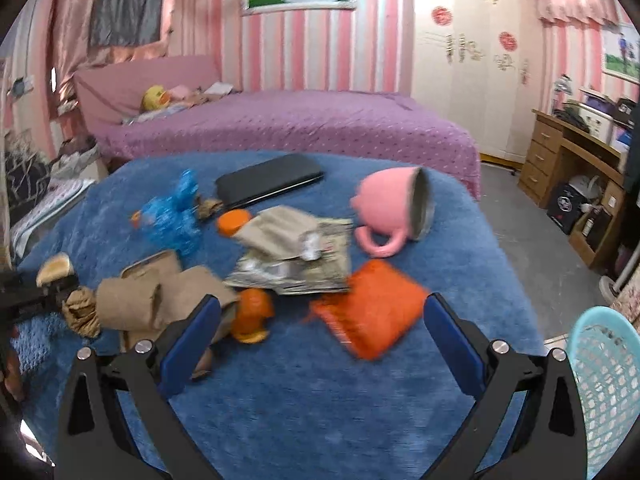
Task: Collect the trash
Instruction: 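Grasp the cream round lid with the left tool while the right tool grasps the cardboard tube, then lift the lid and tube and carry both toward the blue basket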
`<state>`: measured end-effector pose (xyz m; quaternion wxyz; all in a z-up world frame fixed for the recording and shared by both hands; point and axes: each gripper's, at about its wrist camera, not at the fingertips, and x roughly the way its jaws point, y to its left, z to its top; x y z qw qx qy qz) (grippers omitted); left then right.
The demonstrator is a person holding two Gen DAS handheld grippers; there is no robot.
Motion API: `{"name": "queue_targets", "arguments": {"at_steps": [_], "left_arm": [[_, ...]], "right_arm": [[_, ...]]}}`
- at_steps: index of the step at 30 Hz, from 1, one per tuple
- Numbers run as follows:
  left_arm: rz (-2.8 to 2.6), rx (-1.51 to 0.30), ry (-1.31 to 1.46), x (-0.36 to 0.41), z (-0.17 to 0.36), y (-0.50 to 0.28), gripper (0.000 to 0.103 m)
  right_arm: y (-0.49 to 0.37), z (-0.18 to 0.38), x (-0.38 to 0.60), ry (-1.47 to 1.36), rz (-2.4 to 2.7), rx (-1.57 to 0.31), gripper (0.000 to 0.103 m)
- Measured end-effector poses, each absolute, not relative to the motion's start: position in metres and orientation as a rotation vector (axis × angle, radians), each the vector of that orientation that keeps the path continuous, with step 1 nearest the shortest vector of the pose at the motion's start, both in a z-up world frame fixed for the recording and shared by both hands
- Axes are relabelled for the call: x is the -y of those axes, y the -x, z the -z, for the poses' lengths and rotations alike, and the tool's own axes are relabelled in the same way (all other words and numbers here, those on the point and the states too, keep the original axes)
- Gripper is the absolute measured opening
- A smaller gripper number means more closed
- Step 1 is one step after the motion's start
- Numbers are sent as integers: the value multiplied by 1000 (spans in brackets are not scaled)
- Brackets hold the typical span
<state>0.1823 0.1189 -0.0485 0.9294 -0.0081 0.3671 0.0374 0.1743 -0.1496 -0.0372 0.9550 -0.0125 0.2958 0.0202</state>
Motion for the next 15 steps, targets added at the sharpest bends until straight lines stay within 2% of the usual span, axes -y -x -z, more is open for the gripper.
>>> {"name": "queue_targets", "arguments": {"at_steps": [9,11,12,13,15], "left_arm": [[-56,-681,7,-99,26,-180,61],[-58,-686,13,-98,26,-180,61],[-58,-687,20,-97,26,-180,61],[-57,-687,32,-97,25,-181,61],[-58,-683,40,-99,24,-179,61]], "right_arm": [[-194,56,98,118,-139,-656,96],[-196,59,95,121,-172,-678,78],[-197,60,93,122,-193,-686,59],[-196,60,93,126,-191,-681,53],[-194,57,94,128,-214,-661,46]]}}
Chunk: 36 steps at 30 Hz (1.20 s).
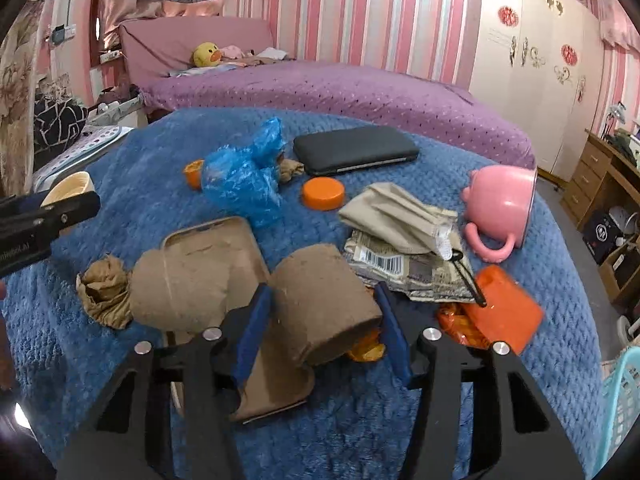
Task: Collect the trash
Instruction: 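Lift the lid and tube and carry both toward the blue basket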
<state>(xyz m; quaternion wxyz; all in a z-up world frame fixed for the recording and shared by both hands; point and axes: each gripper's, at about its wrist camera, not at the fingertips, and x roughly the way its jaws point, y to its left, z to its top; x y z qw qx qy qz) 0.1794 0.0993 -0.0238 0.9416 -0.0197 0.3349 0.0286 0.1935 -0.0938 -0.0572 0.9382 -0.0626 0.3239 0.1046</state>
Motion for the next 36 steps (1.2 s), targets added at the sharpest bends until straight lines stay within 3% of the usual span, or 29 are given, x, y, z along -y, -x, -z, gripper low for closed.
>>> {"name": "queue_targets", "arguments": {"at_steps": [5,14,15,17,18,22,24,26,36], "left_arm": [[-64,-661,42,-97,18,-176,61],[-49,-624,36,-75,11,-166,61],[-47,-624,36,-73,11,-165,61],[-41,-622,33,-68,10,-163,61],[-41,-621,32,-66,10,-163,61],[-48,-632,28,-65,14,-163,61],[-52,-632,23,-65,15,-162,61],[-60,-630,18,-66,16,-162,61],[-53,-618,54,-65,10,-163,61]], "right_arm": [[-183,45,106,111,-228,-606,37],[-174,34,152,32,-262,-601,34],[-173,35,153,34,-268,-602,36],[-170,36,150,50,-264,-592,64],[-169,35,145,58,-271,-578,68],[-175,43,129,75,-309,-618,68],[-181,51,118,118,-297,-636,66],[-186,55,111,140,-310,-655,40],[-167,29,144,53,-311,-532,34]]}}
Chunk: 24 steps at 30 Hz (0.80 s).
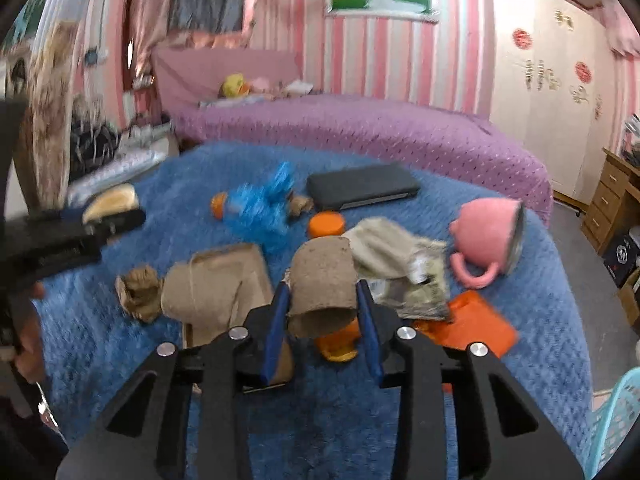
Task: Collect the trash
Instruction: 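Lift the lid and tube and carry both toward the blue basket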
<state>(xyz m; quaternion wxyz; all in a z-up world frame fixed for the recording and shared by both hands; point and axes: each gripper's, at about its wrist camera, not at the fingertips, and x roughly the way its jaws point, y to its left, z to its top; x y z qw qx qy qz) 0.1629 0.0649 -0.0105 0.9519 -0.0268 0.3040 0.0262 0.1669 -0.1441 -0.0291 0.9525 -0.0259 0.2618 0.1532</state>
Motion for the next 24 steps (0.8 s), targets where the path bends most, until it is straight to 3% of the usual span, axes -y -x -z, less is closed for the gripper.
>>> {"name": "queue_targets", "arguments": {"at_steps": [10,24], "left_arm": [[-38,-620,27,-31,12,-149,61],[66,-602,-50,75,18,-119,61]], "right_arm": [[-147,24,190,63,-268,-522,34],[-97,16,312,29,-98,-503,34]]}}
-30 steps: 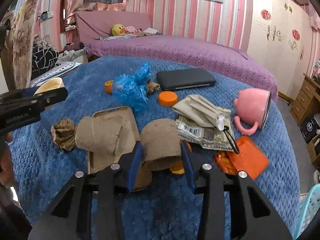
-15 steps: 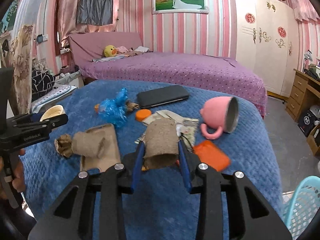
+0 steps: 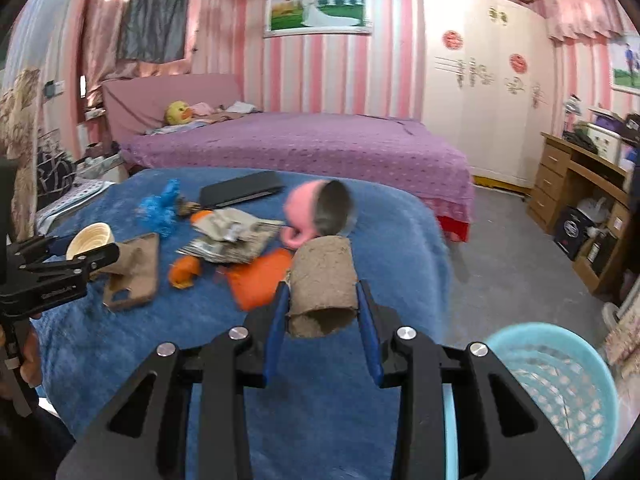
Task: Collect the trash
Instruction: 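Lift the lid and tube and carry both toward the blue basket, then open the left tool over the basket while the right tool drops the tube in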
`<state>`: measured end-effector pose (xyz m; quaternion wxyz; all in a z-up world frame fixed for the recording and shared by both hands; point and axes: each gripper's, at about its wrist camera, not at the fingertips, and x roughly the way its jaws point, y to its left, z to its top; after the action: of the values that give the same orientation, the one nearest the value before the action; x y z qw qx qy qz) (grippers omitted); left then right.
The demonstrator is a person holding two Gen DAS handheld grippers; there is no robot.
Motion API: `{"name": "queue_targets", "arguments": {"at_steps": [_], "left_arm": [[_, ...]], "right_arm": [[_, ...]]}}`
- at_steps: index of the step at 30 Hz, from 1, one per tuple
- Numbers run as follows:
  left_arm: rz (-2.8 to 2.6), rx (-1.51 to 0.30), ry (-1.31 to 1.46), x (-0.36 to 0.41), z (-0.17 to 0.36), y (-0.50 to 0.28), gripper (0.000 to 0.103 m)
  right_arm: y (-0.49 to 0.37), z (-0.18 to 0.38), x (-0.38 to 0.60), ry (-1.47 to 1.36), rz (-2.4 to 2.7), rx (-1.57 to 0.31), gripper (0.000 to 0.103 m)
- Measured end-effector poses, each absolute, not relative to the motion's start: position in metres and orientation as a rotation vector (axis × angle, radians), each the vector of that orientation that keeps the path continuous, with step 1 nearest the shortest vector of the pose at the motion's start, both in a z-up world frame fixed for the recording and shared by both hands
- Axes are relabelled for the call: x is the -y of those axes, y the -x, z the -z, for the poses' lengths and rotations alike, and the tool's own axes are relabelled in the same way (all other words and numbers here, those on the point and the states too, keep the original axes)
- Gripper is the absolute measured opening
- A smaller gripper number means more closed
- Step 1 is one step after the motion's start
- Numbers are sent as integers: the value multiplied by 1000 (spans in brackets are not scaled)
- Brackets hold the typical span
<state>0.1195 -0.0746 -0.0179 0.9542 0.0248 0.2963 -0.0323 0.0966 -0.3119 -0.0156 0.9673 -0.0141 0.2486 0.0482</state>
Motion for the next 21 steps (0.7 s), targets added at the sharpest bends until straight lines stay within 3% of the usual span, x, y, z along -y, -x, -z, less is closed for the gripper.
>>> {"name": "queue_targets", "arguments": {"at_steps": [21], "left_arm": [[335,-643,-56,247,15,-107,61]], "right_arm": [[-35,39,496,-46,197,-590,35]]}}
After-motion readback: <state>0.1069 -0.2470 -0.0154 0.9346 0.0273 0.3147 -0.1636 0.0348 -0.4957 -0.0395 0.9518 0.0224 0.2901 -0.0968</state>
